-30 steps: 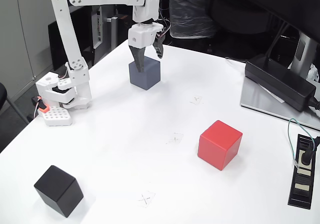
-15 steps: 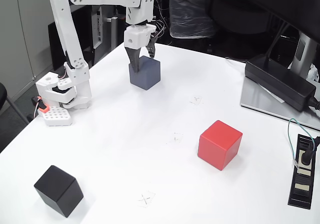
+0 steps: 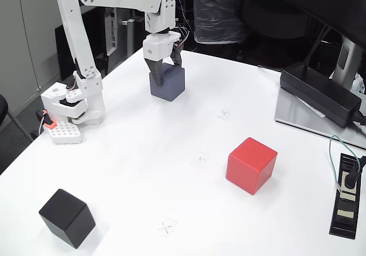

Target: Stack the three blocks in an ordered color.

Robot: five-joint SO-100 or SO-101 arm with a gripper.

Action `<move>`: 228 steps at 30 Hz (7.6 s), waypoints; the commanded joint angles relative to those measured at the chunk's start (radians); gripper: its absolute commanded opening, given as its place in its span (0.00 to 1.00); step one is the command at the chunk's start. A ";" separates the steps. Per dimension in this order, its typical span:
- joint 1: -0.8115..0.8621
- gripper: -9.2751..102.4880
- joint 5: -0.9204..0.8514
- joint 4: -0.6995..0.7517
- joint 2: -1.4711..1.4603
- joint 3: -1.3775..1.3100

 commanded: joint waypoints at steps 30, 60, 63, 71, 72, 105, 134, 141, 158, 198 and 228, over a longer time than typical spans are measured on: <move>0.422 0.19 0.002 0.357 0.005 -0.663; 0.874 0.19 0.006 0.353 -0.474 -1.170; 0.887 0.19 0.008 0.350 -0.502 -1.187; 0.945 0.19 0.012 0.353 -0.607 -1.302; 0.948 0.19 0.012 0.353 -0.614 -1.310; 0.980 0.41 0.014 0.353 -0.626 -1.299; 1.292 0.44 -0.124 0.356 -0.252 -1.020; 1.454 0.44 -0.255 0.356 0.005 -0.730; 2.049 0.44 -0.844 0.353 0.132 -0.400; 2.002 0.44 -0.713 0.083 -0.186 -0.275; 2.017 0.27 -0.726 -0.054 -0.256 -0.282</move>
